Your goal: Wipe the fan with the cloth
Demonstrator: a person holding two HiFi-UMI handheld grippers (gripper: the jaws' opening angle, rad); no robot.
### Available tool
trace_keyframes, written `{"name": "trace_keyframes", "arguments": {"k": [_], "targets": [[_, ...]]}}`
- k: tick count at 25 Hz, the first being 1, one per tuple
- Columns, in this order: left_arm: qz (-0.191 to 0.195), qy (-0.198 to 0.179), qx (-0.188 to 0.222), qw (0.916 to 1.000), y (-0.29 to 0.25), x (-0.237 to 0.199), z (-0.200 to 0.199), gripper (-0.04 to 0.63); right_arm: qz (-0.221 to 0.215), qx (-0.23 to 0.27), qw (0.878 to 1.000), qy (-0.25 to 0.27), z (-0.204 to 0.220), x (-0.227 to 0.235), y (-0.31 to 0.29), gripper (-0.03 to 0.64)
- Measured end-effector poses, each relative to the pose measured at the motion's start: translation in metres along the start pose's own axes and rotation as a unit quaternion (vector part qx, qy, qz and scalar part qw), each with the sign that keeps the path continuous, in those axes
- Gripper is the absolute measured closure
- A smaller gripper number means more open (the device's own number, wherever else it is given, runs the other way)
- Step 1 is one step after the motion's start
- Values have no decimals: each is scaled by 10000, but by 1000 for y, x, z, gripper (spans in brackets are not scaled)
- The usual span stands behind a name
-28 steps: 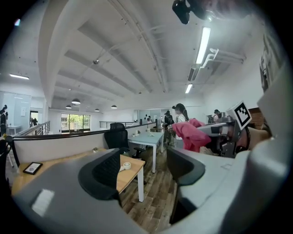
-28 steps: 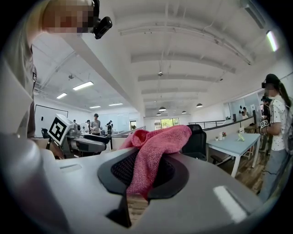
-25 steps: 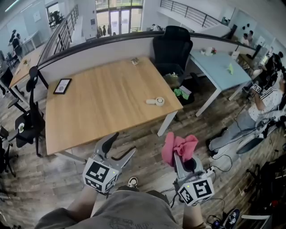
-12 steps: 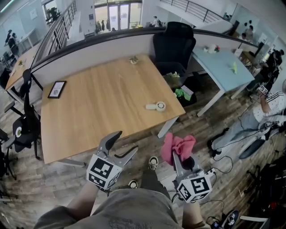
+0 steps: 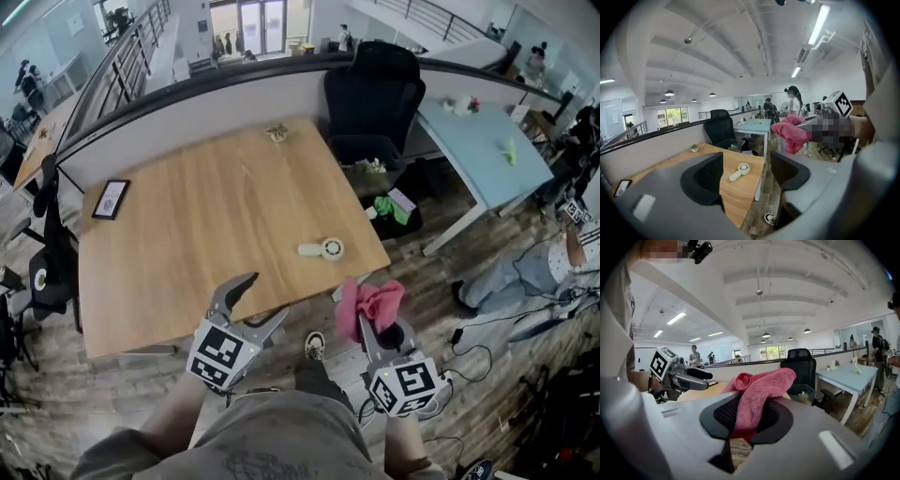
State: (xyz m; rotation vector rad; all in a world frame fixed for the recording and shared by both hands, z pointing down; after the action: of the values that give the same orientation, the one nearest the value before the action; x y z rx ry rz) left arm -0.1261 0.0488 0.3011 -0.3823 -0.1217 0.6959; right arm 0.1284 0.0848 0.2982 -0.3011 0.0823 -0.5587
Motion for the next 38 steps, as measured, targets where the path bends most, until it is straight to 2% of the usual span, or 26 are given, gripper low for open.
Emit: {"name": "trace_keyframes", "arguments": {"k": [4, 8, 13, 17, 22, 28, 38], "targets": [[-52, 25, -188, 9998, -49, -14, -8, 280, -300, -229, 9993, -2, 1, 44, -41, 555], [-73, -185, -520, 9984, -101, -27, -8, 279, -661, -418, 9969, -46, 6, 82, -84, 555], [-62, -485, -1109, 9926, -157, -38, 12, 279, -1035, -677, 9923, 4, 19, 115, -129, 555], [-15, -572, -1345, 9893, -189, -49, 26, 279, -1210, -948, 9881, 30, 37, 132, -159, 555], [136, -597, -1727, 9831, -217, -67, 45, 278, -1214, -1219, 9851, -76, 58, 142, -188, 555], [520, -1077, -2289, 9661, -247, -79, 74, 278, -1156, -1479, 9821, -151, 69, 145, -208, 555], [1250, -1239, -2680, 9472, -284, -98, 120, 278, -846, -1812, 9793, -318, 84, 133, -240, 555]]}}
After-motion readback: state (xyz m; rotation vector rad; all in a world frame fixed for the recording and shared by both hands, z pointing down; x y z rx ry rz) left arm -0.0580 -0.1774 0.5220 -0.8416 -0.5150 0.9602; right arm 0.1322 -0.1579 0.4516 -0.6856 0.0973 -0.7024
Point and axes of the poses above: the fingertips, and each gripper's own axes: y backward along the fingers, x to its right, z out of its underside, the point moved 8 cm from there along y, backward along the fingers, and after that the axes turned 6 degrees about y, right-handed, at the moved point
